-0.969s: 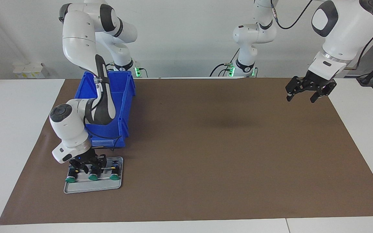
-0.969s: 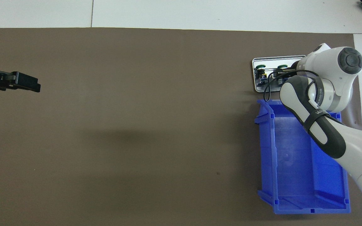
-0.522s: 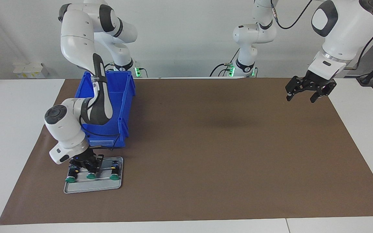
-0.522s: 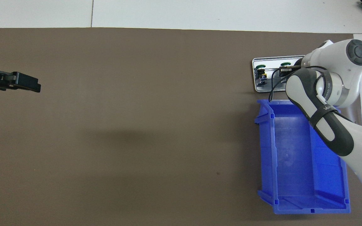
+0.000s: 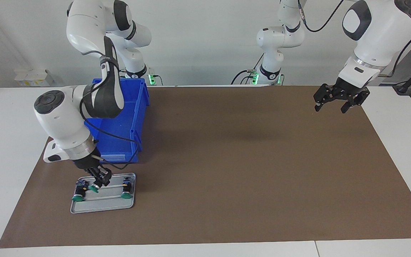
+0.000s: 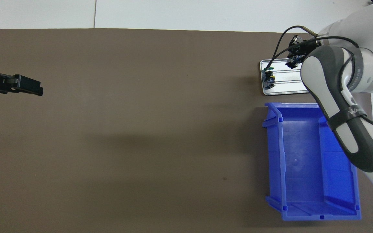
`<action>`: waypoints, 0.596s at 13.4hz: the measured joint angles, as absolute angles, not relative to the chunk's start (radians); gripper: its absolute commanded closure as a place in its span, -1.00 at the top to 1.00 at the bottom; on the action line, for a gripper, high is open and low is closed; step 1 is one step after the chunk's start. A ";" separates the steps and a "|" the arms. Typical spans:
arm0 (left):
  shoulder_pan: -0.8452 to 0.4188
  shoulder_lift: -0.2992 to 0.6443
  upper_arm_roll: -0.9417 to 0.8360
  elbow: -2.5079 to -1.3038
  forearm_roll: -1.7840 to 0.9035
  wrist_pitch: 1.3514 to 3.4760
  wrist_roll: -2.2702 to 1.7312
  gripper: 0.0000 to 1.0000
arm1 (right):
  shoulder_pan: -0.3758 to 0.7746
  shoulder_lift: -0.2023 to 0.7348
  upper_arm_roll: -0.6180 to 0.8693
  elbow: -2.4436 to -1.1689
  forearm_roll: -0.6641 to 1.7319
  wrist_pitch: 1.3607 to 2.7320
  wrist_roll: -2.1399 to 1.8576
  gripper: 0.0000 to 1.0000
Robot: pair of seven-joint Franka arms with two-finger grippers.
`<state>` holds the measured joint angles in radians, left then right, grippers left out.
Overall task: Place and press button with both arms
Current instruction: 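Carry the green button to the table middle with the right gripper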
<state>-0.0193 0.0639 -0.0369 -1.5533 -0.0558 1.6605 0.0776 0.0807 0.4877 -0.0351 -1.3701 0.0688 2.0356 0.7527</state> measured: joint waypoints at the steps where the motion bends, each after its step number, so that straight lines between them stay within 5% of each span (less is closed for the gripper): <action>1: -0.020 0.064 -0.038 -1.554 -0.056 1.662 0.078 1.00 | 0.107 0.475 -0.035 -1.368 0.066 2.004 0.881 -1.00; 8: -0.021 0.063 -0.041 -1.565 -0.056 1.699 0.167 1.00 | 0.424 0.467 -0.028 -1.368 0.002 1.980 1.678 -1.00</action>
<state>-0.0207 0.0628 -0.0409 -1.5649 -0.0558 1.6990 0.1668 0.4237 0.4675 -0.0281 -1.3685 0.0019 1.9795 1.6776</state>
